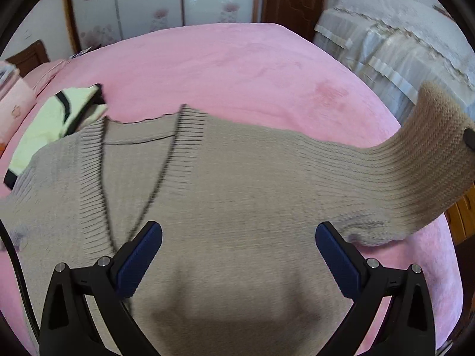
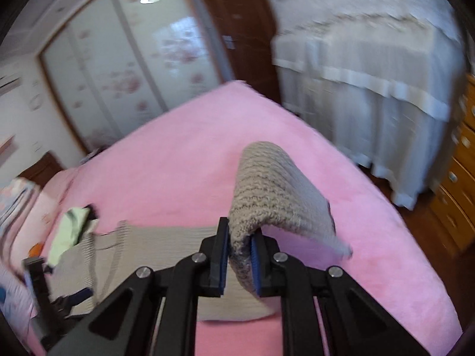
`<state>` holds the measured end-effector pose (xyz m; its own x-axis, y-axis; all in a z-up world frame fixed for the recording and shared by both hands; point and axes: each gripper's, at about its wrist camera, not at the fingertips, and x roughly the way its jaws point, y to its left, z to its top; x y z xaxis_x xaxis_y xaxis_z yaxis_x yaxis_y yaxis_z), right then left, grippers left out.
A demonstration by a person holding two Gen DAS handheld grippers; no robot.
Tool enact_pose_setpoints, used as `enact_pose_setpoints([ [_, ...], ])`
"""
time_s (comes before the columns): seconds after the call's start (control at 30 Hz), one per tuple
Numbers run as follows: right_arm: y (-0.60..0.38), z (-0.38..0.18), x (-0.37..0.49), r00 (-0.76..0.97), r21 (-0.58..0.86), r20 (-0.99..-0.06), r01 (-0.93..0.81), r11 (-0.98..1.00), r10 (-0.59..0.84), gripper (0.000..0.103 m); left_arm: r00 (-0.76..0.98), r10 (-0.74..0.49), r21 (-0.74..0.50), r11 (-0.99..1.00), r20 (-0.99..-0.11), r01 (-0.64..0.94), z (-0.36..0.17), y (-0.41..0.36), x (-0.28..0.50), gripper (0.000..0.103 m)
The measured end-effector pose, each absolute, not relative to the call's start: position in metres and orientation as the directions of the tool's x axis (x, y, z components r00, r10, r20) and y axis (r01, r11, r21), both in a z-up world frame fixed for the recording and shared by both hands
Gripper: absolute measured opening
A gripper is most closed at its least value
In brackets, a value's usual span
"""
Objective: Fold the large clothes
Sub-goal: 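Fold the held sleeve across the cardigan body toward the other sleeve with the right tool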
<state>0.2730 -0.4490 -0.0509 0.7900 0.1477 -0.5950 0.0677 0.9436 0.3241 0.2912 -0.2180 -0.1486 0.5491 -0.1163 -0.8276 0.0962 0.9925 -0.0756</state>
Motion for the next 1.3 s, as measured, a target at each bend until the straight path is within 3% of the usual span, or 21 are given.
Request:
enact_pose_setpoints([
  [0.17,-0.359,-0.06,0.282,0.742,0.318,-0.612,-0.085,0.944,0.273,0.013,0.551,-0.071,-0.079,0.997,-0.831,0.01,-0.147,-0.157,0.284,0.103],
  [0.47,-0.259,-0.191,0.298,0.479,0.252,-0.834,-0.112,0.961,0.275,0.021,0.467,-0.062,-0.108,0.992,-0.882,-0.072,-0.188,-0.084,0.279,0.103],
  [0.57,-0.258,-0.211,0.292,0.449,0.26,-0.851,-0.087,0.962,0.271,0.026,0.445,-0.094,-0.133,0.99,-0.891,-0.055,-0.199,-0.083,0.275,0.103],
  [0.7,-0.276,-0.201,0.28,0.455,0.342,-0.827,-0.059,0.938,0.33,0.04,0.441,-0.173,-0.195,0.981,-0.88,-0.003,-0.201,-0.096,0.275,0.103],
  [0.87,-0.29,-0.182,0.252,0.477,0.374,-0.806,-0.045,0.926,0.349,0.041,0.445,-0.229,-0.216,0.973,-0.866,0.079,-0.192,-0.128,0.279,0.103],
  [0.97,-0.301,-0.173,0.234,0.519,0.338,-0.804,0.001,0.941,0.288,0.041,0.452,-0.237,-0.197,0.971,-0.86,0.134,-0.186,-0.156,0.281,0.103],
  [1.1,-0.315,-0.179,0.209,0.536,0.274,-0.826,0.108,0.956,0.176,0.041,0.458,-0.215,-0.138,0.971,-0.862,0.196,-0.183,-0.2,0.282,0.103],
  [1.3,-0.341,-0.2,0.192,0.494,0.344,-0.841,0.174,0.923,0.22,0.041,0.482,-0.099,-0.001,0.98,-0.871,0.198,-0.185,-0.248,0.298,0.103],
])
